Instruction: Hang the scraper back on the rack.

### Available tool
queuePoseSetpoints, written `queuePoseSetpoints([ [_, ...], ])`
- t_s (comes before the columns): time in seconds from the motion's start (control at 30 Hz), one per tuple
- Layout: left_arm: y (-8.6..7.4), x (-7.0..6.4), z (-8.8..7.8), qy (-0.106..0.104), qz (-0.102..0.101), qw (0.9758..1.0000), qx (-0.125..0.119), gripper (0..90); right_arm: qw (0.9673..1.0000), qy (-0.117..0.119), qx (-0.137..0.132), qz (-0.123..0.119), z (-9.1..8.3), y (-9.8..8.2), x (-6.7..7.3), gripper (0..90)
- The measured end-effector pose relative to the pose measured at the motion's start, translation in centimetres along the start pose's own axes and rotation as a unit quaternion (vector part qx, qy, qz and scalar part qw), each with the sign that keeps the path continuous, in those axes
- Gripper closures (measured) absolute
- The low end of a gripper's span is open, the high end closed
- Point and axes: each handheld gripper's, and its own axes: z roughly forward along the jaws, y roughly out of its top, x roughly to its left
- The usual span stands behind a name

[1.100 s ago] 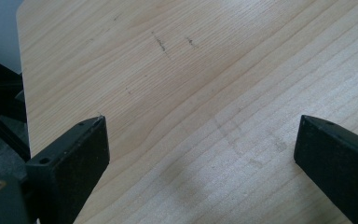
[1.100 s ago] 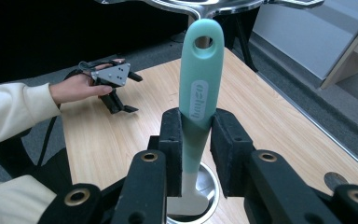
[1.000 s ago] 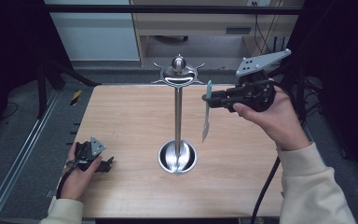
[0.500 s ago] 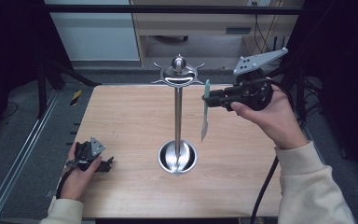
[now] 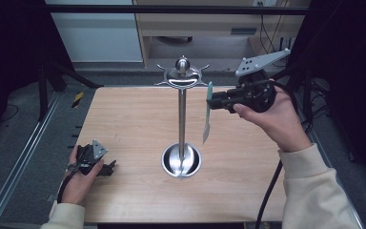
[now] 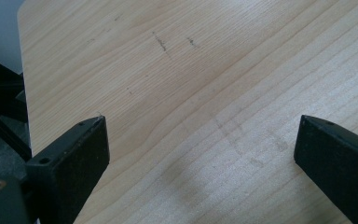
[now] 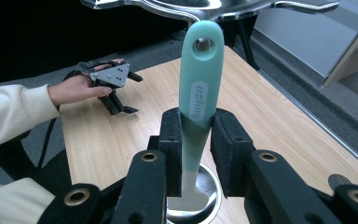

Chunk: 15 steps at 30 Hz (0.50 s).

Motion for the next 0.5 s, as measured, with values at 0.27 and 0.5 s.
queuePoseSetpoints([
  [0.27, 0.01, -0.01, 0.00, 0.000, 0.001, 1.0000, 0.001, 3.0, 1.0000, -0.001, 0.003, 0.001, 0.19, 0.04, 0.00, 74.8],
  [0.5, 0.00, -0.01, 0.01, -0.001, 0.001, 1.0000, 0.001, 3.0, 1.0000, 0.002, 0.003, 0.002, 0.38, -0.07, -0.04, 74.7],
])
